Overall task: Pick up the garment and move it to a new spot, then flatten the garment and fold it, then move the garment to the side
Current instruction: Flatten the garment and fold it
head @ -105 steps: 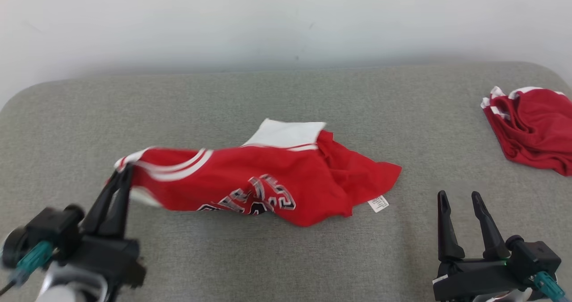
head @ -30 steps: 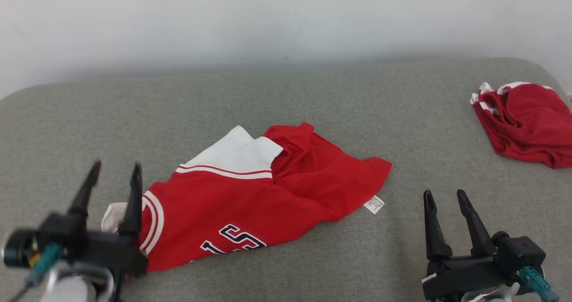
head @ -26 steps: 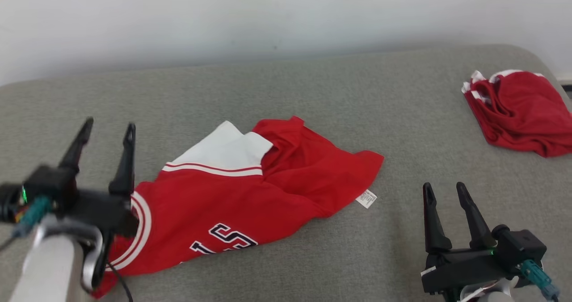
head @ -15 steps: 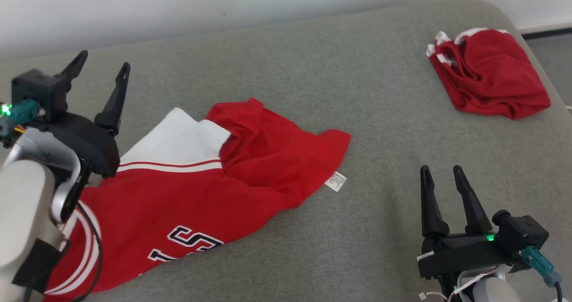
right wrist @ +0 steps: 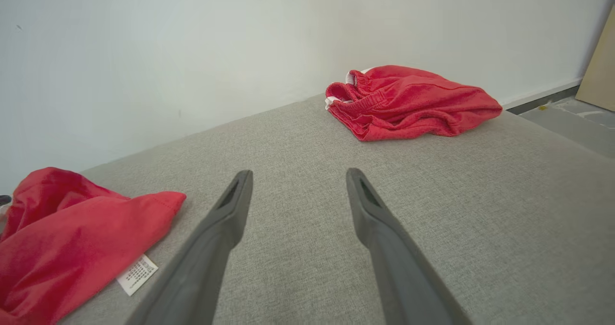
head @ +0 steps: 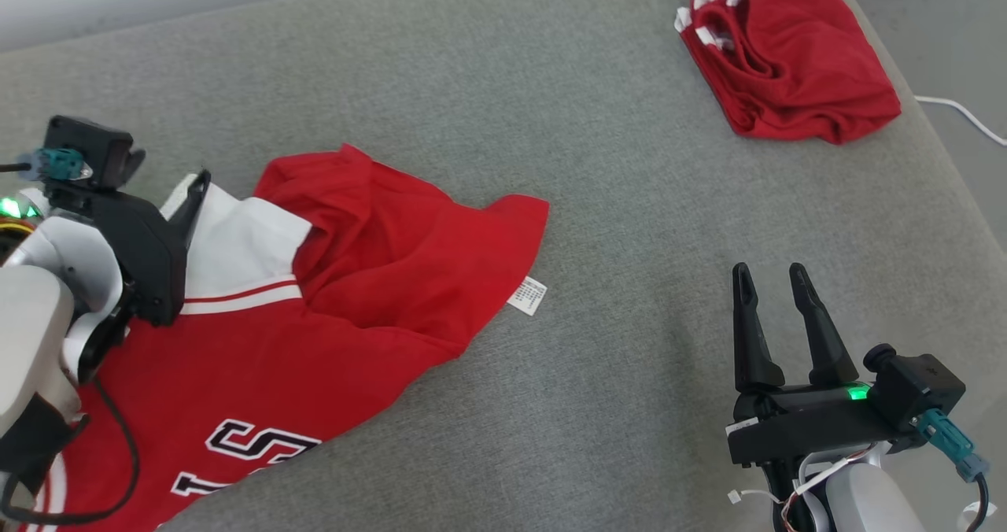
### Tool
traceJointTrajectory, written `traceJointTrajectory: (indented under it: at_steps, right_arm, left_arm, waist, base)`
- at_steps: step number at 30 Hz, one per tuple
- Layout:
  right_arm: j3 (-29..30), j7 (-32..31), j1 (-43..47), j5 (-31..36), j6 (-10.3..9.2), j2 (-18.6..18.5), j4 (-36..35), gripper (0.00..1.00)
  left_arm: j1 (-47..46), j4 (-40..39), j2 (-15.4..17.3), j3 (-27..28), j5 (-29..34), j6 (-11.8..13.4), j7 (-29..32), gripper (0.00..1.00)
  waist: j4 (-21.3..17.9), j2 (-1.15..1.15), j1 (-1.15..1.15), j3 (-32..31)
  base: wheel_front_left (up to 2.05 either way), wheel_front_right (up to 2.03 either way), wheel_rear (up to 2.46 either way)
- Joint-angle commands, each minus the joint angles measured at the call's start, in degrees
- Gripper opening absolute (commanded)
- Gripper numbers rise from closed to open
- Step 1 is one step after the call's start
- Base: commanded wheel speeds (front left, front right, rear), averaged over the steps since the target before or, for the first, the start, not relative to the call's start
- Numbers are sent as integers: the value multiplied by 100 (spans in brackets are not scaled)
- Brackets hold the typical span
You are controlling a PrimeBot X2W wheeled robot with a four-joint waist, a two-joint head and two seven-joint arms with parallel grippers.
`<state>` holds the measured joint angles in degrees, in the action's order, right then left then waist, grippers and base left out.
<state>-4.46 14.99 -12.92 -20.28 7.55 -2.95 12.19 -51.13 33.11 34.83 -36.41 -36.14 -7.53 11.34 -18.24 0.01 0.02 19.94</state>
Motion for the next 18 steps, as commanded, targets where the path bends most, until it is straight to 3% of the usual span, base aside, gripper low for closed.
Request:
traceJointTrajectory:
  at_steps: [1,9,10,11,12,18]
  right_arm:
    - [-8,25,-19,-15,-16,10,-4,100]
    - [-10,25,-118,-7,-16,9,-3,100]
    - [-3,25,-126,1,-16,9,-4,100]
    - [9,25,-134,12,-16,9,-9,100]
    - [20,25,-133,24,-16,9,-13,100]
    - [97,25,-88,105,-16,8,-3,100]
  left_arm:
    - [-87,108,52,-99,-104,12,75,100]
    - [-301,579,112,-719,-458,11,344,100]
    - [-335,603,113,-808,-512,10,388,42]
    - [-361,608,84,-856,-612,9,409,13]
    - [-374,604,59,-909,-716,9,425,0]
    - [-671,581,125,-1281,-833,11,201,0]
  waist:
    - [-113,-1,-2,117]
    - [-195,-1,-2,215]
    - [-201,-1,-2,217]
    - [-202,-1,-2,213]
    - [-196,-1,-2,203]
    - [-86,-1,-2,68]
  base:
    - [0,0,0]
    - [0,0,0]
    - [0,0,0]
    - [0,0,0]
    - [0,0,0]
    - [0,0,0]
